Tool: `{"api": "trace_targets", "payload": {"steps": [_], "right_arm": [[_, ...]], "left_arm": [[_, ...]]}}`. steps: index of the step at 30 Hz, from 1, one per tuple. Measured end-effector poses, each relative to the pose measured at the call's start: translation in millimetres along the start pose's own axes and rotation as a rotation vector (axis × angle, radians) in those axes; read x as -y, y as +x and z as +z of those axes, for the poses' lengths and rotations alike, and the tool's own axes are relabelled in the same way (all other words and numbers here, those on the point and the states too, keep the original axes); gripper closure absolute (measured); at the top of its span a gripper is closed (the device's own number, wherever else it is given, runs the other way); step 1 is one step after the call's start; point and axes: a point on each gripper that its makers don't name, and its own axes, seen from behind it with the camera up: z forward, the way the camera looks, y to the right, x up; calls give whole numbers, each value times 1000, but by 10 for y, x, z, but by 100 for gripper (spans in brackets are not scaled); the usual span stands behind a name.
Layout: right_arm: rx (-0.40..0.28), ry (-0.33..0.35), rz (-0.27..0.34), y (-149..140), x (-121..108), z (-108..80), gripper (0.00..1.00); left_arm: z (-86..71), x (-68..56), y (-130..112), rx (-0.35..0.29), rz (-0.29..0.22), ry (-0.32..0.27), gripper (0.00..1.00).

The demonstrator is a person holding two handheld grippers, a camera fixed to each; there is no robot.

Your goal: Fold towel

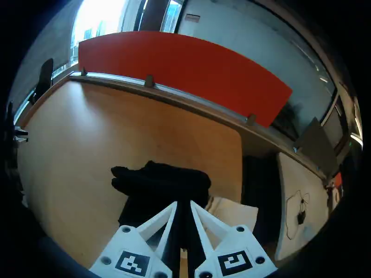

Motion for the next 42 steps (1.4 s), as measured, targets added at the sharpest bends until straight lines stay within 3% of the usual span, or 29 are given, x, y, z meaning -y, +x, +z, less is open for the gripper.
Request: {"api": "trace_targets", "payload": {"steps": [27,42], "right_arm": [[192,-21,138,-967,-40,133,96],[259,-19,122,-1187,-74,158,96]], "left_arm": [[-84,102,-75,7,6,16,20],[-111,110,-106,8,7,20,20]]}}
